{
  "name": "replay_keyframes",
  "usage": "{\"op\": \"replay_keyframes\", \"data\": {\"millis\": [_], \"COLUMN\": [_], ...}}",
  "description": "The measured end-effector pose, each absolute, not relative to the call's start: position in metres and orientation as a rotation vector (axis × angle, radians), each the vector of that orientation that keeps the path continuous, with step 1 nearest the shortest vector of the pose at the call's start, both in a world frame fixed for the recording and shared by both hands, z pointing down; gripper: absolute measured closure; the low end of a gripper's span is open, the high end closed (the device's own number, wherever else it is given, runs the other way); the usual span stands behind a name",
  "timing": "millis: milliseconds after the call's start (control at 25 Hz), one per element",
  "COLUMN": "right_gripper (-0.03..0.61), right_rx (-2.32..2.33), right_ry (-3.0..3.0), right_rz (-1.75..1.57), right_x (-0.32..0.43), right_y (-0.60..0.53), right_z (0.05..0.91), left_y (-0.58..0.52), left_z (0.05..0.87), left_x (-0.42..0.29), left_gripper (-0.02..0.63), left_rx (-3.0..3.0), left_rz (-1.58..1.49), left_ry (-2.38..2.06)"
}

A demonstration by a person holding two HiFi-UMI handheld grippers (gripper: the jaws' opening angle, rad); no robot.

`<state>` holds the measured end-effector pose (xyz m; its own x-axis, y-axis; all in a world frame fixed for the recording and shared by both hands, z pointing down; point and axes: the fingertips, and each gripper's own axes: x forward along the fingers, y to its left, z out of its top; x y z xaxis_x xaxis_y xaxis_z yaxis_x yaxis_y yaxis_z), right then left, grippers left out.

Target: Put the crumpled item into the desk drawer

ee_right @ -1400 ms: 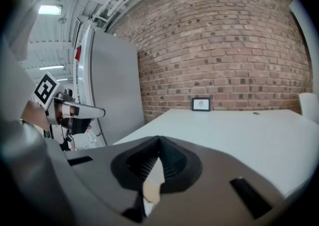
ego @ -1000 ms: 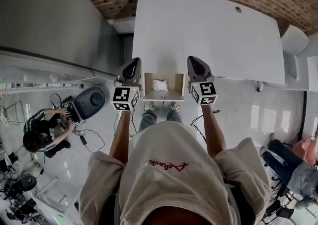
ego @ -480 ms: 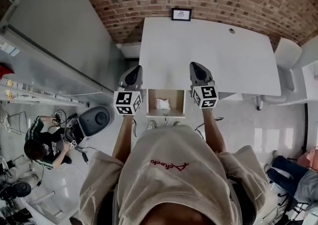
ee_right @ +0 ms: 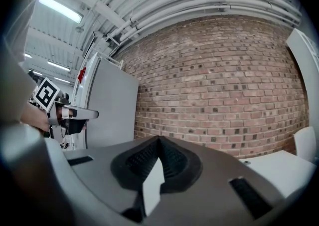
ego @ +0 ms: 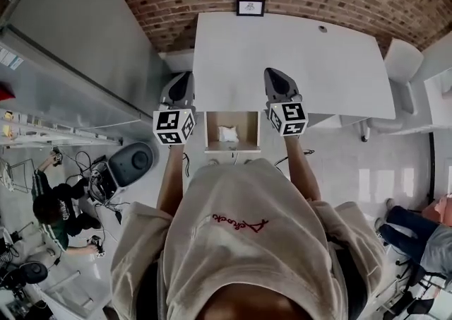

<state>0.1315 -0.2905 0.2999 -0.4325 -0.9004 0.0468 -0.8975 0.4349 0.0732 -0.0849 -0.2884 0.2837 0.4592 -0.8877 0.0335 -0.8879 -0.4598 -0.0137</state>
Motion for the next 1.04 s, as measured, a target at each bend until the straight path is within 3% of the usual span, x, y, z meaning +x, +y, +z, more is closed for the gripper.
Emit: {"op": "replay_keyframes", "data": {"millis": [1040], "right_gripper": [0.568], "right_rx": [1.604], "right_ry": [-2.611], "right_rz": [-0.032], "right_x": [0.118], "right_y": [-0.301], "right_z": [0.299], "left_y": [-0.297], "left_z": [0.295], "left_x": [-0.086], "left_gripper": [0.606], "left_rx": [2.665], "left_rz": [0.075], "left_ry": [-1.605]}}
